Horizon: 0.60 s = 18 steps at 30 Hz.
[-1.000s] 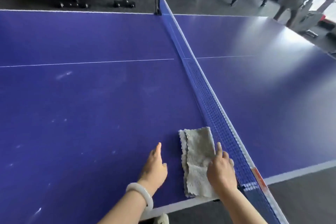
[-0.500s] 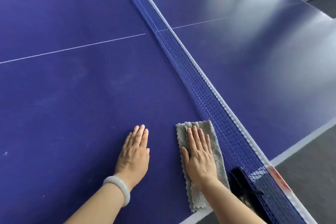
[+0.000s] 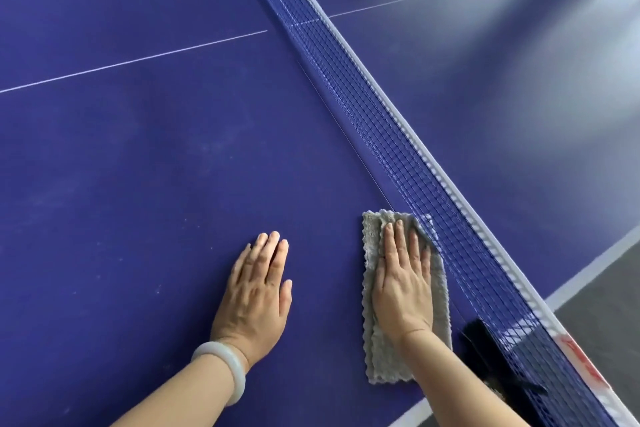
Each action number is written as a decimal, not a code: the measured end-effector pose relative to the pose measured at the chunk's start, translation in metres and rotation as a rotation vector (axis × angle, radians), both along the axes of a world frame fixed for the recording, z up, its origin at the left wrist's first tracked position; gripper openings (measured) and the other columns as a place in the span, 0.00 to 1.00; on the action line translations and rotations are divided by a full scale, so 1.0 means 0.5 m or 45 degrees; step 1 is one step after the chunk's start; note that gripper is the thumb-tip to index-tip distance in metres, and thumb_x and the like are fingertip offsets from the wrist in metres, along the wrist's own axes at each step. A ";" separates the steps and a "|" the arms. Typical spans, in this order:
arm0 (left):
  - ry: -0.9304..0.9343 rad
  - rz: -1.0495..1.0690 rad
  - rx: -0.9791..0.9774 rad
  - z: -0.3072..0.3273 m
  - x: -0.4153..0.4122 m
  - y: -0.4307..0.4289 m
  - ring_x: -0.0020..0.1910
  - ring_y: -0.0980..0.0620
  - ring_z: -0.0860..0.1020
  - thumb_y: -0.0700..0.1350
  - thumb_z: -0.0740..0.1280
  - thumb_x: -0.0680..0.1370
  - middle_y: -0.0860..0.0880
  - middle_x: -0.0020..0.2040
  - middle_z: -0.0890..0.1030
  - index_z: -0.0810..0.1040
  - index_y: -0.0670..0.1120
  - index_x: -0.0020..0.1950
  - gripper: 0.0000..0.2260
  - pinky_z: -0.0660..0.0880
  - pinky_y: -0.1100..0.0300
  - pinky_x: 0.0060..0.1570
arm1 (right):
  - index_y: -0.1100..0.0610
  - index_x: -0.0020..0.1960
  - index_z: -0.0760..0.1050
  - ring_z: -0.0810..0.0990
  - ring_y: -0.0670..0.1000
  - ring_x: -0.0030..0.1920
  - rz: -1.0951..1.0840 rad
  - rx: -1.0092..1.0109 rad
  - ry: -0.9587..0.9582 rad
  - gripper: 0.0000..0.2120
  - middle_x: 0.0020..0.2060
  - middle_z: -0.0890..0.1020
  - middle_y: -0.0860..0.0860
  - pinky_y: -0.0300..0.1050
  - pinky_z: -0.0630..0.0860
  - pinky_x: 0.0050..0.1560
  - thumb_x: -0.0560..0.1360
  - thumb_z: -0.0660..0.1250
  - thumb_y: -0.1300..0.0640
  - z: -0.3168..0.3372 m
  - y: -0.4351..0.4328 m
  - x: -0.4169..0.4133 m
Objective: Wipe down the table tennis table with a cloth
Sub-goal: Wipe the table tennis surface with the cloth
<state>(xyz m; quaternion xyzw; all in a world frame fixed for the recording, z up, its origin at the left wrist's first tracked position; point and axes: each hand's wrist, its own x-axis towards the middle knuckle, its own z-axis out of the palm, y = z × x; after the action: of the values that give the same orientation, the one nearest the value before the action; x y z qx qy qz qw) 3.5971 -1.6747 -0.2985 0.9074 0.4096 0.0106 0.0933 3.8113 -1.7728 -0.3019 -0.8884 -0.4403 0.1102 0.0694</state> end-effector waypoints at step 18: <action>0.077 0.027 -0.020 0.022 0.007 -0.002 0.75 0.45 0.64 0.51 0.51 0.80 0.44 0.76 0.66 0.66 0.41 0.76 0.26 0.57 0.47 0.71 | 0.53 0.81 0.47 0.45 0.50 0.80 0.322 0.016 -0.009 0.29 0.80 0.49 0.48 0.55 0.44 0.79 0.81 0.42 0.49 0.015 0.033 -0.051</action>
<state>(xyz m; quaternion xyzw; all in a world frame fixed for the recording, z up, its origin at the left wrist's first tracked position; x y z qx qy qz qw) 3.6007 -1.6756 -0.2875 0.9021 0.4220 -0.0191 0.0878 3.7857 -1.7565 -0.2944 -0.8257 -0.5496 0.1123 0.0591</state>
